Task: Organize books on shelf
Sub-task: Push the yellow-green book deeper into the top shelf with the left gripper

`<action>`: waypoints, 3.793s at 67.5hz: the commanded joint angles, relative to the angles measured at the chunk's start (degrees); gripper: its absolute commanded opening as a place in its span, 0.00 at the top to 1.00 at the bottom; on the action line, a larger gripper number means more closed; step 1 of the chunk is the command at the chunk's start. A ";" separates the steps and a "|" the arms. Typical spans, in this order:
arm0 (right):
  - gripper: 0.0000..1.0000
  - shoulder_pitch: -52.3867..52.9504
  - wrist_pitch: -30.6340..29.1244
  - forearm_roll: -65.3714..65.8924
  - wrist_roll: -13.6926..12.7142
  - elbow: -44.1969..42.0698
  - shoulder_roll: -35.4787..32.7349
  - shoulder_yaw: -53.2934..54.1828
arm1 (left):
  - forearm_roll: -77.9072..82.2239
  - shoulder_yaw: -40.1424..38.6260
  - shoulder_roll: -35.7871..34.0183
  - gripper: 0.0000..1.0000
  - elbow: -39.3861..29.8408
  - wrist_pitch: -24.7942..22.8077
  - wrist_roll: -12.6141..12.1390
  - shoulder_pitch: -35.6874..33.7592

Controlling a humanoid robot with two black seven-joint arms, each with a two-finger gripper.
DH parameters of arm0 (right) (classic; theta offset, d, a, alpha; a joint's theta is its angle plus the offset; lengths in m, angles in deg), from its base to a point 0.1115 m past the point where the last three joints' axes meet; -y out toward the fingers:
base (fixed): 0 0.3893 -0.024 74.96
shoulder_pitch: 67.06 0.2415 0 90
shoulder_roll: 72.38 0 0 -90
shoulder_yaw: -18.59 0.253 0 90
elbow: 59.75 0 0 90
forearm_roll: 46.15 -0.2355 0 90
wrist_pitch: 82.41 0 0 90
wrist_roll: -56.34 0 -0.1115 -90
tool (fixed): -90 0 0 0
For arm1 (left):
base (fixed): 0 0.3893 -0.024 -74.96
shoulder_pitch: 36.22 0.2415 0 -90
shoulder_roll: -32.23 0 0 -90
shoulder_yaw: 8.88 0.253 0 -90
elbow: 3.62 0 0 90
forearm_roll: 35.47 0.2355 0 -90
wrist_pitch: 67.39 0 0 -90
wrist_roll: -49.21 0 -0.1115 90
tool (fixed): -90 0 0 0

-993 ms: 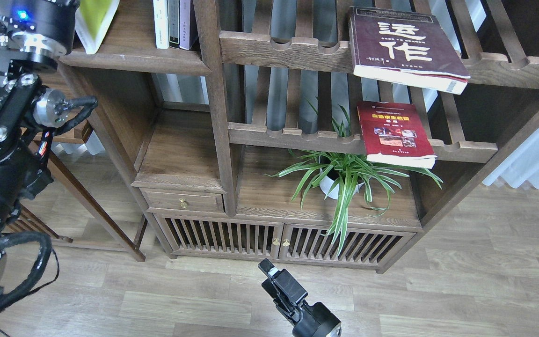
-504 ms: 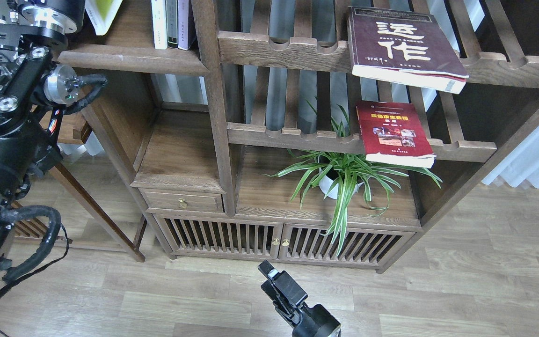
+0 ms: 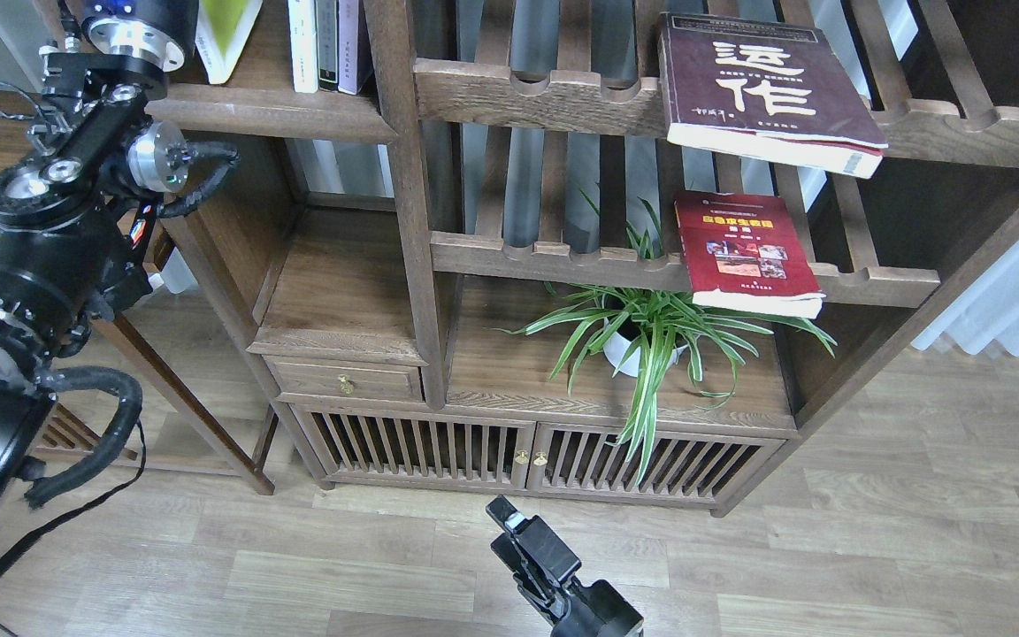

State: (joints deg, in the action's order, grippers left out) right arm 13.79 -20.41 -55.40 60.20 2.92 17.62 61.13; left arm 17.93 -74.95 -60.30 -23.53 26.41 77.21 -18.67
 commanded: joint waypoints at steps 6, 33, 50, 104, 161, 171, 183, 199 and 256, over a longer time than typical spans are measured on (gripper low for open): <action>0.02 -0.17 0.00 0.29 0.00 -0.09 0.00 -0.44 | -0.15 1.12 1.21 0.87 1.27 -0.11 0.00 -1.29; 0.02 -0.34 0.00 0.29 0.00 -0.09 0.00 -0.44 | -0.32 4.19 1.12 0.76 1.28 -0.11 0.00 -1.56; 0.02 -0.34 0.00 0.38 0.00 -0.09 0.00 -0.44 | -0.67 4.19 1.65 0.61 0.66 -0.02 0.00 -1.56; 0.02 -0.87 0.00 0.47 0.00 -0.09 0.00 -0.44 | -6.74 5.60 0.95 0.74 -1.19 -1.25 0.00 -1.03; 0.02 -0.96 0.00 0.55 0.00 -0.26 0.00 -0.79 | -6.82 7.53 -0.20 0.41 -1.10 -4.24 0.00 -0.77; 0.02 -0.96 0.00 0.64 0.00 -0.26 0.00 -0.79 | -6.91 7.36 0.07 0.38 -1.45 -4.24 0.00 -1.12; 0.02 -0.96 0.00 0.73 0.00 -0.44 0.00 -0.79 | -7.18 7.36 0.33 0.38 -3.91 -3.71 0.00 -1.38; 0.02 -1.22 0.00 0.73 0.00 -0.44 0.00 -0.79 | -7.18 7.36 0.51 0.38 -5.49 -3.10 0.00 -1.29; 0.02 -1.66 0.00 0.82 0.00 -0.62 0.00 -0.79 | -7.18 3.93 0.07 0.32 -14.90 3.76 0.00 -7.01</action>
State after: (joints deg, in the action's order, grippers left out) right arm 12.12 -20.41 -54.63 60.20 2.30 17.62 60.33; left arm 10.75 -70.63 -59.62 -36.46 28.28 77.21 -25.61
